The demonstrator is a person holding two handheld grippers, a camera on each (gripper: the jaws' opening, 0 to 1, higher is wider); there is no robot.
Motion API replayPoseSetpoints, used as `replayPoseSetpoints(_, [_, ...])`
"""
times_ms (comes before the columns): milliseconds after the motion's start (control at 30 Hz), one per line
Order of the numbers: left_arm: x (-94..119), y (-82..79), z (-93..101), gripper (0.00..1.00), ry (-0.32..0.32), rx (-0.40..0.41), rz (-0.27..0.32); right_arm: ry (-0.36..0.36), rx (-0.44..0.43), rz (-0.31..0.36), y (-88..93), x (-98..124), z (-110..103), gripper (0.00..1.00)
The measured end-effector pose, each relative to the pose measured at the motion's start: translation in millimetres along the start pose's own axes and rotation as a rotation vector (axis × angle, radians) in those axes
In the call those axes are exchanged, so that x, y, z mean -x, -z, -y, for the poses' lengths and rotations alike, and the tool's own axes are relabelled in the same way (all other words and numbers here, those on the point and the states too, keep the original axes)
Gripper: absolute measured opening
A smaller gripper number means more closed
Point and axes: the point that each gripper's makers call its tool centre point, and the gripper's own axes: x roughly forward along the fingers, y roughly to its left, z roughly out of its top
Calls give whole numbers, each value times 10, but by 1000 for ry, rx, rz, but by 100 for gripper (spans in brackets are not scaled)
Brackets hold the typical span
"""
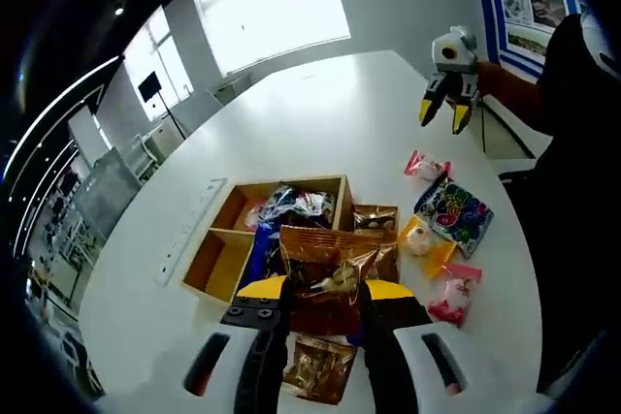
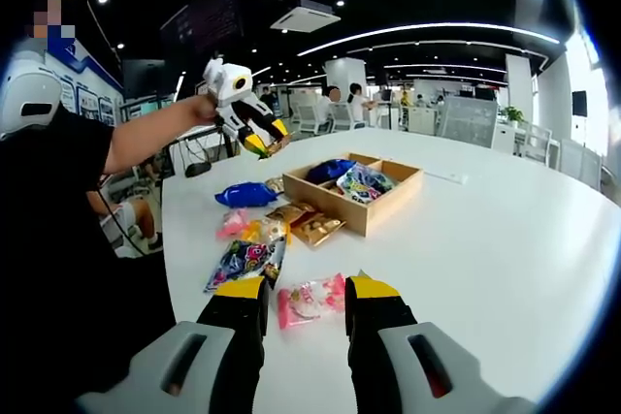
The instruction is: Pick up the scattered marshmallows, QQ candies, Oreo cookies, and mixed nuts on the table and sort them into separate containers
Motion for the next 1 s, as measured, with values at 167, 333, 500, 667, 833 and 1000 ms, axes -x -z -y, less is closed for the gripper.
replayPoseSetpoints(167, [-8, 7, -91, 33, -14, 12, 6, 2, -2, 0, -9, -11, 27, 28])
replayPoseSetpoints(333, [-21, 23, -198, 33, -32, 29, 14, -7, 0, -4, -9, -43, 21, 28])
replayPoseSetpoints(500, [-50, 43, -341, 33, -46, 40, 16, -11, 2, -1, -27, -60, 19, 28])
replayPoseSetpoints(667, [-36, -4, -490, 33, -61, 46, 28, -10, -5, 0, 2, -64, 39, 28])
replayPoseSetpoints(833, [-19, -71, -544, 32, -76, 50, 40, -3, -18, -3, 55, -36, 68, 28])
replayPoseSetpoints(1000, [-58, -106, -511, 32, -75, 40, 35, 11, -29, -2, 85, 8, 135, 28])
